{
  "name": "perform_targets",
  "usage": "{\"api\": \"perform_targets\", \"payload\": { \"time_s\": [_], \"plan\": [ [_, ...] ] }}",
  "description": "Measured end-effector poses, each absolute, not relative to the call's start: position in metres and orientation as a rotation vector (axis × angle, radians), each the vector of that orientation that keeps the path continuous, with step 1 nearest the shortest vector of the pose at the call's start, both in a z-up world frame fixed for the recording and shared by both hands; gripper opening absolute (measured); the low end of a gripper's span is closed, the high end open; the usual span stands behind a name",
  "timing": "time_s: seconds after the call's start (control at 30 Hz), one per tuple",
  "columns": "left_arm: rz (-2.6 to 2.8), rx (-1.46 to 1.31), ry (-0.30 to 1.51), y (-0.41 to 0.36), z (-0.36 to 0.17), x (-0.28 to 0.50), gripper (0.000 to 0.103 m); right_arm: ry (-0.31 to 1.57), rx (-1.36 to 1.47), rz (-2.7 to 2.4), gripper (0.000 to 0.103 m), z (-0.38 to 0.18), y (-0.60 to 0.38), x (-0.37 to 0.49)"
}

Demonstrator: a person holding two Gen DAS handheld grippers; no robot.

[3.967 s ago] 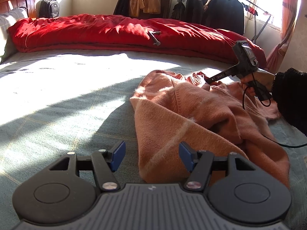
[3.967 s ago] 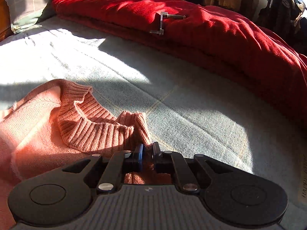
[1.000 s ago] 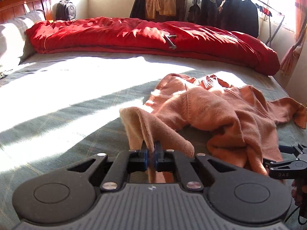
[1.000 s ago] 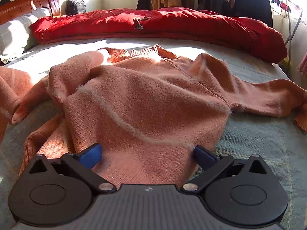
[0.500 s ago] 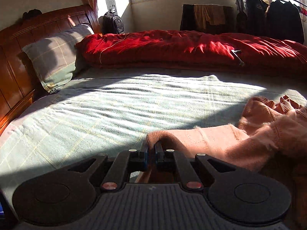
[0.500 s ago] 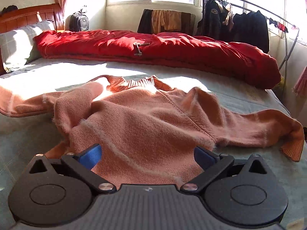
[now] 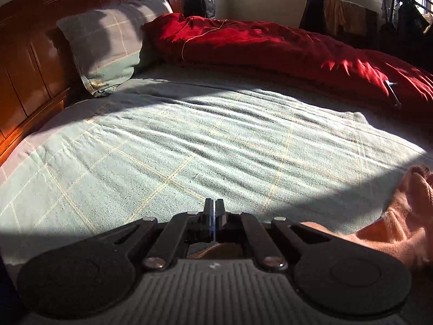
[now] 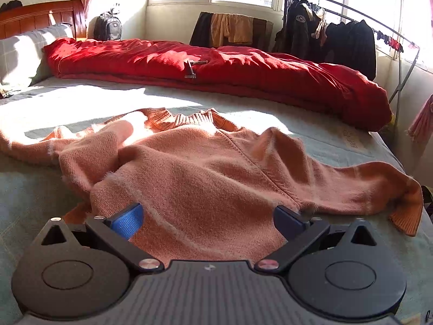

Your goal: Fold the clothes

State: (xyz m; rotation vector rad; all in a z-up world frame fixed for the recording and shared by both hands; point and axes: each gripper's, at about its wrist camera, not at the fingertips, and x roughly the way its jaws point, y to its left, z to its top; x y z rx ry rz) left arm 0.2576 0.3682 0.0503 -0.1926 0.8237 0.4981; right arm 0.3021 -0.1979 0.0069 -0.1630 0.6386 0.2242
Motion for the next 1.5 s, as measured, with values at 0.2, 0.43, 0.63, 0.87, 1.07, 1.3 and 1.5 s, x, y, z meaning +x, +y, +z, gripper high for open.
{"api": "perform_targets", "payload": {
  "time_s": [0.2, 0.43, 0.63, 0.87, 1.07, 1.3, 1.5],
  "plan": [
    [0.336, -0.187, 0.874, 0.333, 0.04, 0.28, 0.009, 0.644, -0.157, 0.239, 0.103, 0.008, -0.196, 0.308],
    [0.135, -0.029, 0.815, 0.285, 0.065, 0.315, 0.049, 0.624, -0.182, 0.252, 0.103, 0.01, -0.195, 0.307],
    [-0.045, 0.032, 0.875, 0.258, 0.043, 0.351, 0.066, 0.632, -0.187, 0.273, 0.103, 0.008, -0.189, 0.31],
    [-0.223, -0.018, 0.964, 0.237, -0.014, 0.399, 0.066, 0.624, -0.212, 0.274, 0.103, 0.008, -0.186, 0.306],
    [-0.323, -0.078, 1.046, 0.237, -0.041, 0.415, 0.061, 0.66, -0.207, 0.239, 0.103, 0.001, -0.191, 0.307],
    [-0.335, -0.055, 0.989, 0.227, -0.027, 0.395, 0.013, 0.653, -0.224, 0.236, 0.103, 0.0, -0.189, 0.311],
    [-0.144, -0.073, 0.889, 0.246, 0.001, 0.397, 0.012, 0.644, -0.217, 0.234, 0.103, 0.002, -0.189, 0.313]
  ]
}}
